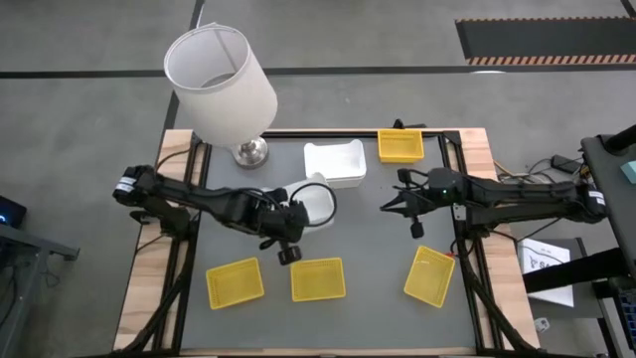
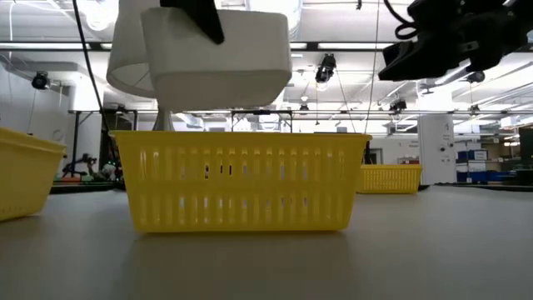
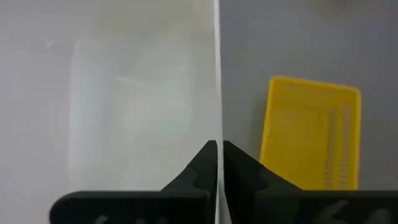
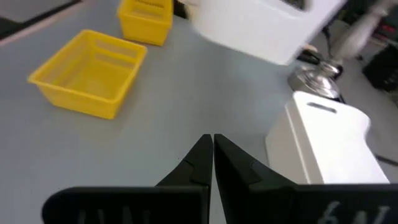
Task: Stack baskets by color
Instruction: Stack the white bin on the stacked white bins
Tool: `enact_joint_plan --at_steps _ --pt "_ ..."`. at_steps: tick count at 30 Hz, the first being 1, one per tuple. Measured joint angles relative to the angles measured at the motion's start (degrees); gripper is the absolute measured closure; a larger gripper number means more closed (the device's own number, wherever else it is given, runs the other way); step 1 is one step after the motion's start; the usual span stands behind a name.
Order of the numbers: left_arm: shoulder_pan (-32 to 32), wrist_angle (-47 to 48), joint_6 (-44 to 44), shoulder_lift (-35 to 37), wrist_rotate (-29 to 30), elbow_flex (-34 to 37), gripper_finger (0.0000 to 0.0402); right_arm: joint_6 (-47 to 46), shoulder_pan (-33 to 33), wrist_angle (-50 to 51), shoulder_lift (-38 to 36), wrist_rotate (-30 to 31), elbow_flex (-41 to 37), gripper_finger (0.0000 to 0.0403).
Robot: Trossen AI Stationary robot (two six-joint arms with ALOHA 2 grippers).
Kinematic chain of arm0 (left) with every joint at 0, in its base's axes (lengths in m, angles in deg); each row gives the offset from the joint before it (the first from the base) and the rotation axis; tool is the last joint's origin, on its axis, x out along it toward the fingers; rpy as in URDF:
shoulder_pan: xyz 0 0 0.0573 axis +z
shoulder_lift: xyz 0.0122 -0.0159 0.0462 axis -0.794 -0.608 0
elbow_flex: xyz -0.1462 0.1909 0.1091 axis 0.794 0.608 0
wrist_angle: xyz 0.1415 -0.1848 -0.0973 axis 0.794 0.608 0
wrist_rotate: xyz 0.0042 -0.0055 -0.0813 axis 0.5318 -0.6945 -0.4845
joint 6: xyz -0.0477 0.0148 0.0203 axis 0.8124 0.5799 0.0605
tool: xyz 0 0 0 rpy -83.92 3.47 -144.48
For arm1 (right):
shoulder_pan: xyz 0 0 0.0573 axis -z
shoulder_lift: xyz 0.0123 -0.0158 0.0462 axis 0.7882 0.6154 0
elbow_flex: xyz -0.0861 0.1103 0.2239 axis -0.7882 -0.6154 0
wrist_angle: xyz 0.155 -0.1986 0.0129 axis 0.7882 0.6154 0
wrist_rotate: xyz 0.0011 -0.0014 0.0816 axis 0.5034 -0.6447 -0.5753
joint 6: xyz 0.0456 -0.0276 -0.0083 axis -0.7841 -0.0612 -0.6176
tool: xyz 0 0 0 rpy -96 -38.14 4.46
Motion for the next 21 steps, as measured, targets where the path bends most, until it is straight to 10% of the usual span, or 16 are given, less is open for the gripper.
enact_joint_plan --at_steps 21 --pt "5.9 -24.1 -24.1 -0.7 2.8 0.0 0.0401 -1.2 -0.1 0.2 -5.8 -1.2 -1.5 0.0394"
